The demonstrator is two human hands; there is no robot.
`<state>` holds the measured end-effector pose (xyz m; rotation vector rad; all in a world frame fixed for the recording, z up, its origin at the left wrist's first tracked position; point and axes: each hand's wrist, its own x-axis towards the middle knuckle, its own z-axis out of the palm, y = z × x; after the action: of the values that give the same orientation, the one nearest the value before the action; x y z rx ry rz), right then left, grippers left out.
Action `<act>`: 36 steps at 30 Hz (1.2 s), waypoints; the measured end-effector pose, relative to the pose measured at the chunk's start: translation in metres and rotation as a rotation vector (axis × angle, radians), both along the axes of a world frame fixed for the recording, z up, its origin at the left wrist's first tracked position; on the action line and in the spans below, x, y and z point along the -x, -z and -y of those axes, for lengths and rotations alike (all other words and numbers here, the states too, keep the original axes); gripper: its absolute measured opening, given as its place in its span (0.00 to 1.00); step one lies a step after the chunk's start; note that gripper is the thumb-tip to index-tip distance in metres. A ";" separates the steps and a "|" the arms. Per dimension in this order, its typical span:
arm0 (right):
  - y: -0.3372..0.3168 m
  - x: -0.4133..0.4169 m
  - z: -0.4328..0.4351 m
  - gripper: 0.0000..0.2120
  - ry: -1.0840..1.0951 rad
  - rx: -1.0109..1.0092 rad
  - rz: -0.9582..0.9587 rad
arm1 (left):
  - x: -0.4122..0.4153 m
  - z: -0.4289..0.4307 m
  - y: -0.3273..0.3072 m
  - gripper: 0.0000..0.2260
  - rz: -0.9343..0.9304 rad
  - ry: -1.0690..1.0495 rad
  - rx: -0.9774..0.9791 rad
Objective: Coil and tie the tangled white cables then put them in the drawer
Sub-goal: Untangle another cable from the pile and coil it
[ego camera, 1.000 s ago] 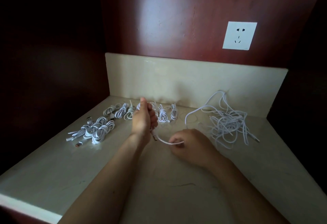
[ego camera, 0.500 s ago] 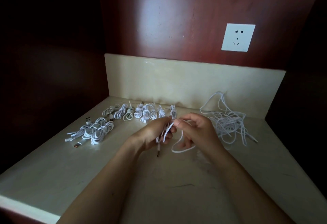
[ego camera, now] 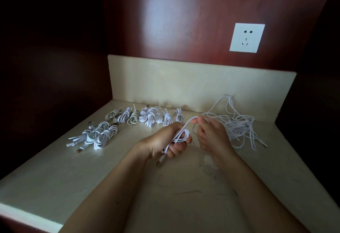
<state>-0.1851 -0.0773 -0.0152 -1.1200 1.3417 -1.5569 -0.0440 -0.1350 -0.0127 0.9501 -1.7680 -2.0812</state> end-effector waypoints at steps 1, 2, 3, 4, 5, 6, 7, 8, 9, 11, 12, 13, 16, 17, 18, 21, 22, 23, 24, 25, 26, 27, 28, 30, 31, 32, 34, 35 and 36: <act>0.001 0.000 0.000 0.13 0.020 0.000 -0.015 | 0.000 -0.001 0.000 0.24 -0.005 0.006 -0.007; 0.001 0.001 0.000 0.13 0.030 0.003 -0.023 | 0.000 -0.002 -0.001 0.27 -0.005 0.003 0.006; 0.002 0.001 0.001 0.13 0.034 0.009 -0.032 | 0.000 -0.004 -0.002 0.27 -0.002 -0.002 0.041; 0.002 0.002 0.001 0.13 0.039 0.016 -0.042 | -0.001 -0.005 -0.001 0.26 0.000 -0.008 0.095; 0.003 0.002 0.001 0.14 0.044 0.021 -0.054 | -0.001 -0.007 -0.001 0.23 0.001 -0.012 0.153; 0.003 0.002 0.002 0.14 0.045 0.029 -0.066 | -0.001 -0.008 0.000 0.20 0.001 -0.020 0.203; 0.004 0.003 0.002 0.14 0.046 0.037 -0.077 | -0.001 -0.009 0.001 0.18 0.001 -0.033 0.240; 0.005 0.003 0.002 0.14 0.049 0.046 -0.088 | -0.001 -0.008 0.003 0.17 -0.003 -0.055 0.263; 0.005 0.003 0.002 0.13 0.059 0.055 -0.099 | 0.000 -0.007 0.004 0.17 -0.015 -0.085 0.279; 0.007 0.005 0.003 0.12 0.101 0.071 -0.125 | 0.001 -0.005 0.004 0.17 -0.065 -0.165 0.328; 0.007 0.006 0.004 0.11 0.131 0.083 -0.151 | 0.001 -0.003 0.005 0.18 -0.089 -0.216 0.371; 0.008 0.007 0.006 0.10 0.166 0.102 -0.197 | 0.000 -0.001 0.006 0.18 -0.107 -0.266 0.424; 0.014 0.007 0.010 0.10 0.255 0.197 -0.386 | 0.000 0.005 0.009 0.17 -0.178 -0.381 0.492; 0.017 0.006 0.010 0.10 0.261 0.221 -0.424 | 0.001 0.007 0.009 0.17 -0.234 -0.413 0.453; 0.019 0.005 0.010 0.11 0.260 0.233 -0.455 | 0.001 0.008 0.008 0.16 -0.303 -0.445 0.383; 0.026 0.004 0.010 0.15 0.245 0.201 -0.588 | 0.001 0.013 0.006 0.16 -0.438 -0.507 0.170; 0.026 0.004 0.009 0.15 0.232 0.181 -0.644 | 0.000 0.014 0.006 0.16 -0.456 -0.520 0.134; 0.027 0.003 0.008 0.14 0.217 0.167 -0.693 | 0.000 0.015 0.007 0.16 -0.477 -0.529 0.106; 0.028 0.001 0.007 0.13 0.202 0.160 -0.739 | -0.001 0.016 0.007 0.17 -0.498 -0.540 0.079; 0.028 0.000 0.006 0.12 0.187 0.153 -0.781 | -0.001 0.017 0.006 0.17 -0.524 -0.556 0.047; 0.029 -0.002 0.004 0.12 0.174 0.144 -0.825 | 0.000 0.017 0.005 0.17 -0.548 -0.575 0.012; 0.030 -0.003 0.004 0.13 0.160 0.140 -0.869 | 0.000 0.018 0.005 0.17 -0.567 -0.596 -0.017; 0.031 -0.003 0.004 0.16 0.136 0.147 -0.908 | 0.000 0.019 0.003 0.17 -0.579 -0.616 -0.030; 0.034 -0.005 0.003 0.19 0.059 0.169 -0.951 | 0.000 0.022 0.004 0.17 -0.585 -0.667 -0.009; 0.035 -0.006 0.004 0.19 0.019 0.174 -0.968 | 0.000 0.022 0.005 0.17 -0.595 -0.700 0.002; 0.036 -0.006 0.004 0.19 -0.017 0.176 -0.991 | -0.001 0.023 0.005 0.17 -0.624 -0.734 -0.001; 0.038 -0.008 0.004 0.20 -0.067 0.166 -1.045 | -0.002 0.022 0.004 0.17 -0.739 -0.784 -0.084; 0.038 -0.009 0.003 0.20 -0.086 0.160 -1.070 | -0.002 0.022 0.003 0.17 -0.796 -0.798 -0.134; 0.039 -0.010 0.003 0.19 -0.108 0.159 -1.093 | -0.004 0.023 0.002 0.17 -0.834 -0.815 -0.162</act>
<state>-0.1750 -0.0800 -0.0539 -2.2732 1.7667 -0.9461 -0.0401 -0.1578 -0.0148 0.5419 -0.6406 -1.6759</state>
